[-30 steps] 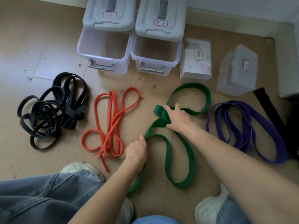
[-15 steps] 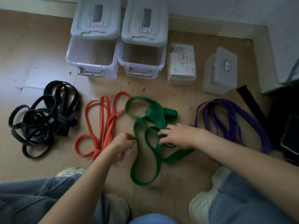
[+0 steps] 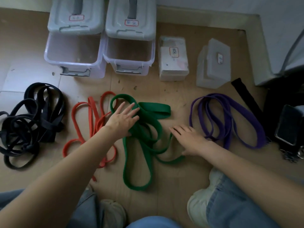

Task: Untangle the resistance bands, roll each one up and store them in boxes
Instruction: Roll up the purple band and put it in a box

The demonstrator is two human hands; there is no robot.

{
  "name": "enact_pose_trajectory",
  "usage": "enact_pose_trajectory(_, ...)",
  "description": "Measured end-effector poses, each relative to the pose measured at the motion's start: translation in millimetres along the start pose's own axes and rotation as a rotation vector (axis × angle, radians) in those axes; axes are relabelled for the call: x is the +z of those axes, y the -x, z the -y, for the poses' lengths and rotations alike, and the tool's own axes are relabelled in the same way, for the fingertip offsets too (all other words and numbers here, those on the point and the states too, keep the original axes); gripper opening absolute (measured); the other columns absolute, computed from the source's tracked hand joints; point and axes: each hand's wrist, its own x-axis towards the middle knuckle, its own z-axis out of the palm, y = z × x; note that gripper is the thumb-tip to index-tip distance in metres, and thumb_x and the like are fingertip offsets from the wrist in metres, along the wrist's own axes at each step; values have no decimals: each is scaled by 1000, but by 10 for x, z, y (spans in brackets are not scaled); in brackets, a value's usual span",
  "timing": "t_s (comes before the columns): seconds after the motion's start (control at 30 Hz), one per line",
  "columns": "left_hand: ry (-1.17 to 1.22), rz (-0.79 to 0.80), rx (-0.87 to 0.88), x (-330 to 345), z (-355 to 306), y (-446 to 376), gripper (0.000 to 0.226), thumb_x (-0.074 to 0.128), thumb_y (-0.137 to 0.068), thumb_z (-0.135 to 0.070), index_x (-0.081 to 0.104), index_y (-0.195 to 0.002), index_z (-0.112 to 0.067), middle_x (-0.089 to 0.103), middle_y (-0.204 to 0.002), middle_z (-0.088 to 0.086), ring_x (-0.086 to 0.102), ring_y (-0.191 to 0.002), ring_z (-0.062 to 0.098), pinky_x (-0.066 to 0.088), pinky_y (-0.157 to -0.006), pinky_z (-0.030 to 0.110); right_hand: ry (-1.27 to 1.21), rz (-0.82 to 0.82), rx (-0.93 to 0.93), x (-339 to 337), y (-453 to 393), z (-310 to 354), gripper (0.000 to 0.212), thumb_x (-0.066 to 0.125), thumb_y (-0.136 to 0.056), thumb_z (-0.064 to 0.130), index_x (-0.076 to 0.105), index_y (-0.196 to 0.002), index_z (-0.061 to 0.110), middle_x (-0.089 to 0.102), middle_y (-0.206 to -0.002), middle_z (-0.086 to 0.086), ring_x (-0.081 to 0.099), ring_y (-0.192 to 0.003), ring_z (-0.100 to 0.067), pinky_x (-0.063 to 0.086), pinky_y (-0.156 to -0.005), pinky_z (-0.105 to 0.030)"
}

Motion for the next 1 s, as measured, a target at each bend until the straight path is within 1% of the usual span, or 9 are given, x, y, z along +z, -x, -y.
enact_pose_trajectory(0.13, 228, -405, 47, -149, 34, 293, 38, 42, -95, -37, 63, -104, -7, 67, -105, 13, 59, -110, 30, 22, -113, 45, -120, -114, -47, -200, -164, 141, 29, 47, -94, 11, 52, -122, 7, 54, -125, -15, 52, -109, -31, 43, -89, -39)
enact_pose_trajectory(0.2, 387, -502, -100, -259, 9, 462, 44, 33, -95, -42, 57, -85, -7, 65, -74, 11, 64, -71, 32, 54, -75, 46, -239, -65, 9, -411, -245, 26, 11, 49, -93, 11, 59, -97, 6, 62, -106, -14, 59, -86, -26, 46, -69, -32)
enact_pose_trajectory(0.27, 686, -420, -344, -325, -130, 542, 43, 34, -95, -44, 52, -85, -7, 64, -76, 13, 61, -66, 31, 50, -58, 39, -465, -224, 186, -704, -344, -189, 9, 50, -93, 8, 58, -94, 7, 65, -96, -16, 61, -74, -25, 46, -60, -30)
enact_pose_trajectory(0.4, 1295, 63, -535, -202, -551, 472, 30, 45, -97, -30, 53, -108, -4, 63, -108, 18, 63, -94, 29, 50, -83, 36, -1182, -368, 340, -1147, -511, -417, 27, 57, -93, 14, 49, -115, 2, 59, -75, -14, 60, -41, -14, 48, -37, -22)
enact_pose_trajectory(0.47, 1193, 82, -557, -115, -566, 441, 28, 47, -95, -23, 48, -115, -5, 60, -113, 16, 60, -100, 30, 50, -88, 40, -922, -174, 283, -1100, -559, -332, 37, 63, -88, 32, 53, -112, 6, 61, -88, -10, 62, -58, -16, 49, -45, -23)
enact_pose_trajectory(0.53, 1082, -63, -653, -16, -442, 406, 33, 48, -94, -24, 45, -122, -9, 51, -122, 17, 51, -110, 32, 46, -93, 41, -636, -95, 301, -843, -598, -260, 56, 58, -88, 48, 53, -125, 7, 53, -126, -19, 57, -103, -31, 49, -80, -32)
enact_pose_trajectory(0.6, 1069, -132, -676, 30, -327, 345, 45, 44, -95, -37, 38, -135, -19, 35, -138, 19, 33, -127, 39, 33, -103, 46, -677, -46, 352, -548, -589, -191, 75, 49, -88, 59, 30, -145, 14, 14, -155, -21, 17, -140, -40, 23, -111, -46)
enact_pose_trajectory(0.77, 1400, 78, -614, 45, -474, 59, 85, 48, -86, -60, -1, -149, -30, 17, -153, 18, 27, -136, 37, 28, -108, 39, -922, -134, 336, -61, -554, 221, 99, 58, -82, 57, -2, -151, 18, -4, -158, -10, 0, -145, -32, 13, -114, -45)
enact_pose_trajectory(1.0, 1528, -37, -261, 99, -993, -64, 90, 59, -83, 0, 4, -148, -29, 27, -149, 10, 31, -135, 22, 26, -99, 16, -1147, -195, 334, 322, -380, 537, 72, 60, -86, 9, 22, -147, 13, 26, -149, -14, 31, -136, -27, 31, -107, -31)
